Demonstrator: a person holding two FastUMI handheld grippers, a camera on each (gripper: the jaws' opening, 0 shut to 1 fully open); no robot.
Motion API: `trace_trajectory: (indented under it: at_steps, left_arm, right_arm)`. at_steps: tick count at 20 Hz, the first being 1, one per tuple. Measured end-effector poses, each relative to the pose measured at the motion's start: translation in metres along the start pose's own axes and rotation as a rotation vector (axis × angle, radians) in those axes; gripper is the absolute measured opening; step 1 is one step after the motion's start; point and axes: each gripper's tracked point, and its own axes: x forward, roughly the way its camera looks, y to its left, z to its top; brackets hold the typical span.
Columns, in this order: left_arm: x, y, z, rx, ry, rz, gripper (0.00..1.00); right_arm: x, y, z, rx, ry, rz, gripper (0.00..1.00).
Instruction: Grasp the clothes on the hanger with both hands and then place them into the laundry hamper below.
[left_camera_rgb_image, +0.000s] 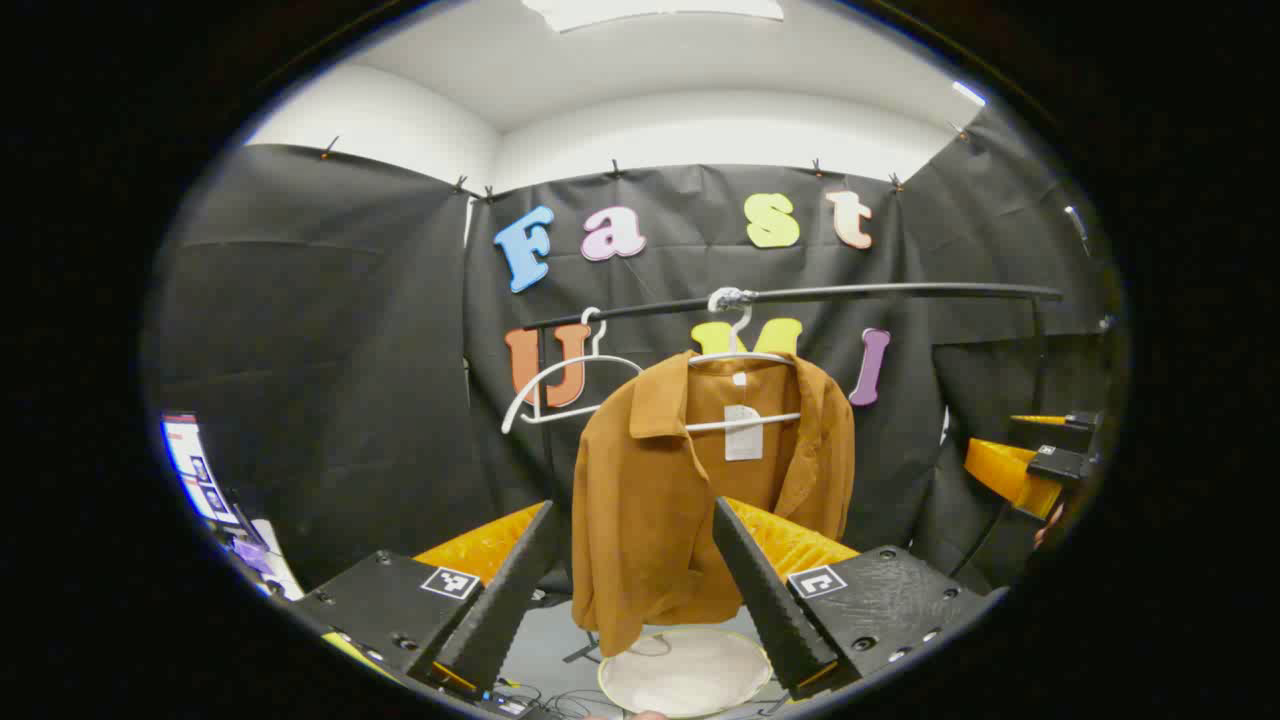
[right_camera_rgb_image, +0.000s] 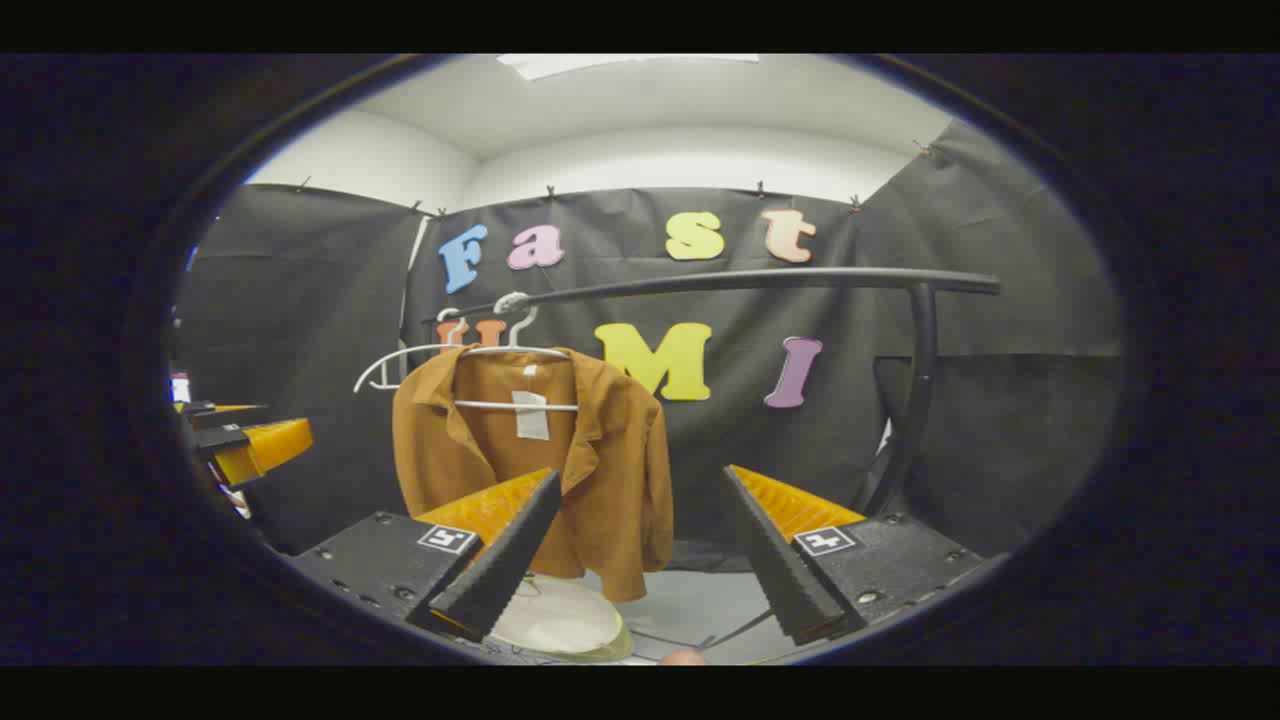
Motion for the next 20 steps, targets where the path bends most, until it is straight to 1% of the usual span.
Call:
trace_trajectory:
  at_steps: [3, 4, 5, 7, 10, 12, 13, 14, 15, 16, 17, 18, 19, 20]
  left_arm:
    - [0.004, -0.005, -0.009, -0.003, 0.021, -0.047, 0.99]
    - [0.005, -0.006, -0.011, -0.003, 0.023, -0.066, 0.97]
    - [0.007, -0.005, -0.011, -0.001, 0.026, -0.074, 0.99]
    - [0.012, -0.001, -0.008, 0.002, 0.020, -0.083, 0.97]
    - [0.016, 0.007, -0.006, -0.002, 0.009, -0.087, 0.99]
    - [0.019, 0.012, -0.005, -0.004, 0.006, -0.087, 0.96]
    - [0.021, 0.014, -0.004, -0.006, 0.001, -0.084, 0.99]
    - [0.022, 0.014, -0.002, -0.007, -0.001, -0.085, 0.96]
    - [0.023, 0.014, -0.002, -0.010, 0.000, -0.087, 0.99]
    - [0.025, 0.013, -0.001, -0.013, -0.003, -0.087, 0.97]
    - [0.027, 0.013, 0.000, -0.015, -0.005, -0.088, 0.99]
    - [0.030, 0.012, -0.001, -0.015, -0.003, -0.091, 0.97]
    - [0.034, 0.010, -0.002, -0.018, 0.000, -0.091, 0.98]
    - [0.037, 0.009, -0.003, -0.023, 0.000, -0.095, 0.99]
  right_arm:
    - [0.001, 0.001, -0.004, 0.012, 0.007, -0.045, 1.00]
    - [0.002, 0.003, -0.003, 0.016, 0.005, -0.060, 1.00]
    - [0.002, 0.006, -0.003, 0.019, 0.005, -0.067, 1.00]
    - [0.003, 0.013, -0.004, 0.026, 0.016, -0.077, 1.00]
    - [0.005, 0.015, -0.006, 0.025, 0.031, -0.101, 1.00]
    - [0.005, 0.015, -0.007, 0.032, 0.037, -0.110, 1.00]
    - [0.005, 0.015, -0.006, 0.037, 0.035, -0.111, 1.00]
    - [0.006, 0.015, -0.005, 0.035, 0.033, -0.114, 1.00]
    - [0.008, 0.013, -0.006, 0.030, 0.033, -0.118, 1.00]
    - [0.010, 0.013, -0.006, 0.026, 0.034, -0.120, 1.00]
    - [0.013, 0.013, -0.007, 0.024, 0.032, -0.119, 1.00]
    - [0.017, 0.013, -0.009, 0.024, 0.038, -0.120, 1.00]
    - [0.022, 0.015, -0.013, 0.027, 0.045, -0.117, 1.00]
    - [0.028, 0.017, -0.014, 0.031, 0.050, -0.111, 0.96]
